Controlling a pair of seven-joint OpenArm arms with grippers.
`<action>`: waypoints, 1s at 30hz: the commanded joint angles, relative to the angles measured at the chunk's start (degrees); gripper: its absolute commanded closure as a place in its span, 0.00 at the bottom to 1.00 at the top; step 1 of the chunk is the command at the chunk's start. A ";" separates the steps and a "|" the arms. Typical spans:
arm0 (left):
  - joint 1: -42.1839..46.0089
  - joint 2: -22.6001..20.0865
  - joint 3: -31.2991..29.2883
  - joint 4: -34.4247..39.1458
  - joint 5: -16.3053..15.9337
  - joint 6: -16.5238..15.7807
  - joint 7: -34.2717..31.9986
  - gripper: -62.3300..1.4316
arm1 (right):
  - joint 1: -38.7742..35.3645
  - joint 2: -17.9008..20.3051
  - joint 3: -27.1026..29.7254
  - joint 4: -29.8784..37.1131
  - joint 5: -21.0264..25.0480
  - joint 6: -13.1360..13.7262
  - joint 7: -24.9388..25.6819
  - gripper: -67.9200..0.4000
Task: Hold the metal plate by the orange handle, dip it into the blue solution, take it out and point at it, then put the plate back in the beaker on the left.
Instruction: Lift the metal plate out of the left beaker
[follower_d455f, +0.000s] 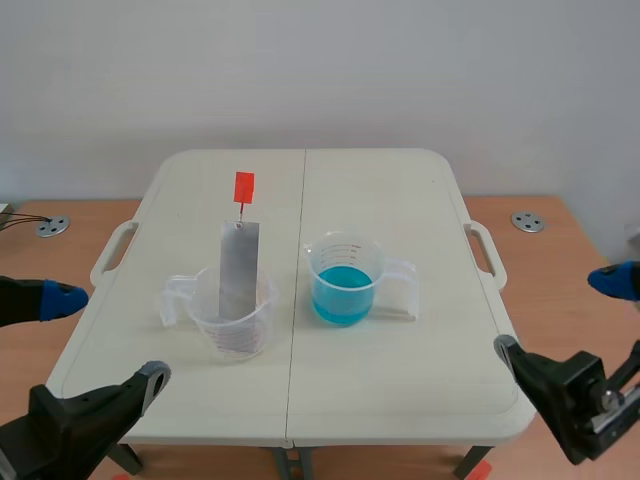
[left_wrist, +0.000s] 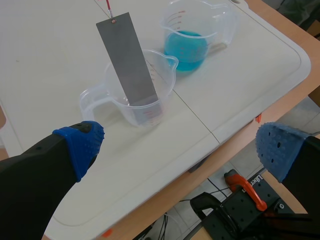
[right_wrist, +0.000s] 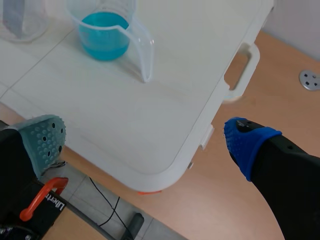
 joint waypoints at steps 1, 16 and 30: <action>-0.02 0.28 0.20 0.61 -0.39 -0.07 -0.81 0.00 | 3.02 -0.57 0.04 0.52 0.63 0.50 0.61 0.02; 0.02 0.24 0.11 0.61 -0.31 0.11 0.37 0.95 | 23.74 -3.85 -11.06 -3.23 9.42 1.14 -6.67 0.02; 15.91 -0.07 -6.08 0.66 1.18 0.66 3.48 0.95 | 41.72 -11.37 -22.93 -20.98 9.40 5.60 -7.54 0.02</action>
